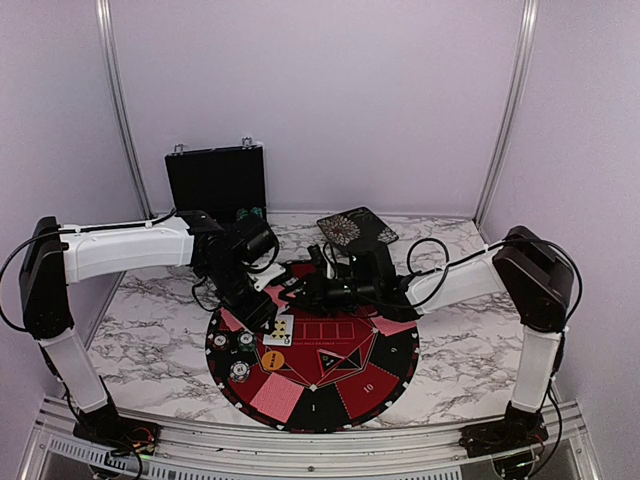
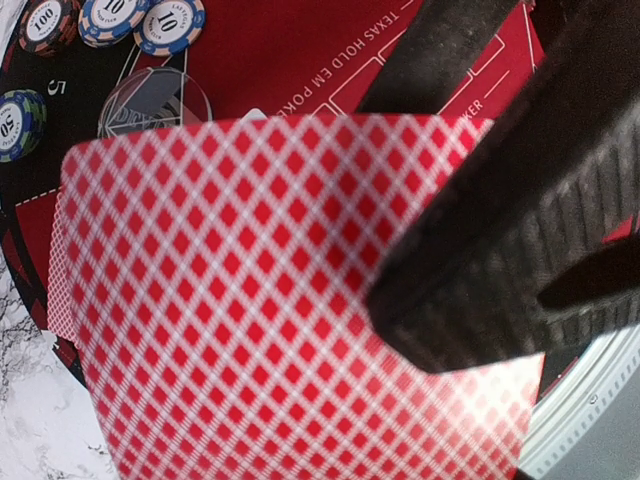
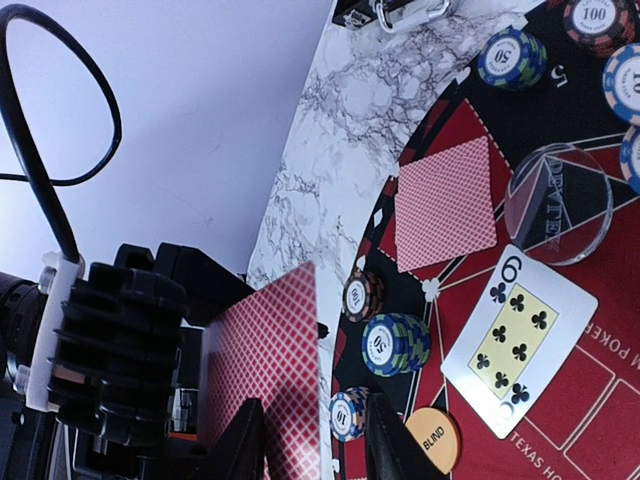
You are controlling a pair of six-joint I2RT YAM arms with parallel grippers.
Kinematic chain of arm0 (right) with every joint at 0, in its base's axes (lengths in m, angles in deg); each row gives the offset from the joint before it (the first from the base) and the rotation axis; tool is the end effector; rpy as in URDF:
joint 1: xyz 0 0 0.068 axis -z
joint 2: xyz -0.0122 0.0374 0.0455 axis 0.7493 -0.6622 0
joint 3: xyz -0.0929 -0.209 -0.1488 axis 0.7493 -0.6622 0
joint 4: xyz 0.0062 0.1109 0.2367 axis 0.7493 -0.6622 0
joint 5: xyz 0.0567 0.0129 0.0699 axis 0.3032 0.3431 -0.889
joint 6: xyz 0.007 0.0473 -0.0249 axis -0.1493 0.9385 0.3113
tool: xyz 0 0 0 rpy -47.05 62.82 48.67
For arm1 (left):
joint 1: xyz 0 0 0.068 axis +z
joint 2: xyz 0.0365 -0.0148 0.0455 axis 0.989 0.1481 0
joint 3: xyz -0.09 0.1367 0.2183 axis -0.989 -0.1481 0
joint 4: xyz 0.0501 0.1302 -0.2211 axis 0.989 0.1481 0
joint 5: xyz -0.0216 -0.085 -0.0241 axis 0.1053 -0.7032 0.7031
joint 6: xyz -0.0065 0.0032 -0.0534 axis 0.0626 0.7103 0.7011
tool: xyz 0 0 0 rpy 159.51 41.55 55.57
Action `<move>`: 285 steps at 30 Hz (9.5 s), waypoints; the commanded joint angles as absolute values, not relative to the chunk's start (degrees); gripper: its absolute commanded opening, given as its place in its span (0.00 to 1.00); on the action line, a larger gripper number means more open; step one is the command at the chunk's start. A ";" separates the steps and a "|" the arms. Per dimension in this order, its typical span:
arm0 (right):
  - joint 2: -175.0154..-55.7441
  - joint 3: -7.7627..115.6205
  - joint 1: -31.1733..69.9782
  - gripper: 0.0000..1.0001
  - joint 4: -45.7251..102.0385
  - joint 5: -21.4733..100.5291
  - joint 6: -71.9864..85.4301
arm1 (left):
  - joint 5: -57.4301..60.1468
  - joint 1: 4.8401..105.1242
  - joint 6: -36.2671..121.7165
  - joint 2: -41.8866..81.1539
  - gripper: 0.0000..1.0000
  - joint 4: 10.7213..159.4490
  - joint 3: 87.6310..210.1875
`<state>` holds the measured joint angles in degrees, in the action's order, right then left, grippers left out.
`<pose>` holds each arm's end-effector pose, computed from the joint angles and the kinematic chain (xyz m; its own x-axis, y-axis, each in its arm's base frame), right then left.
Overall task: Distribute texas hold em gaming equipment
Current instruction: Adjust the poker card at the face-down deck piles, then pick up the poker card from the face-down deck piles.
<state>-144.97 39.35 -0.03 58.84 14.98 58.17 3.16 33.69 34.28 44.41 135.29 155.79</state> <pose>0.2610 0.3242 0.1781 -0.9386 0.0244 -0.3443 -0.3203 0.3097 0.8953 0.2360 -0.2661 0.2388 -0.6690 0.6566 -0.3483 0.7273 0.6750 -0.1244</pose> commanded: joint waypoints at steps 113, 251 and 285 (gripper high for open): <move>-141.95 41.36 -0.37 0.40 56.27 15.82 53.98 | 2.09 33.81 33.35 44.80 0.34 135.89 159.44; -133.21 32.18 3.99 0.00 63.29 15.27 61.02 | 2.51 33.79 33.17 44.53 0.34 136.93 159.80; -119.75 19.73 10.36 0.00 66.04 12.99 61.62 | 2.22 35.39 33.17 43.45 0.34 135.85 156.70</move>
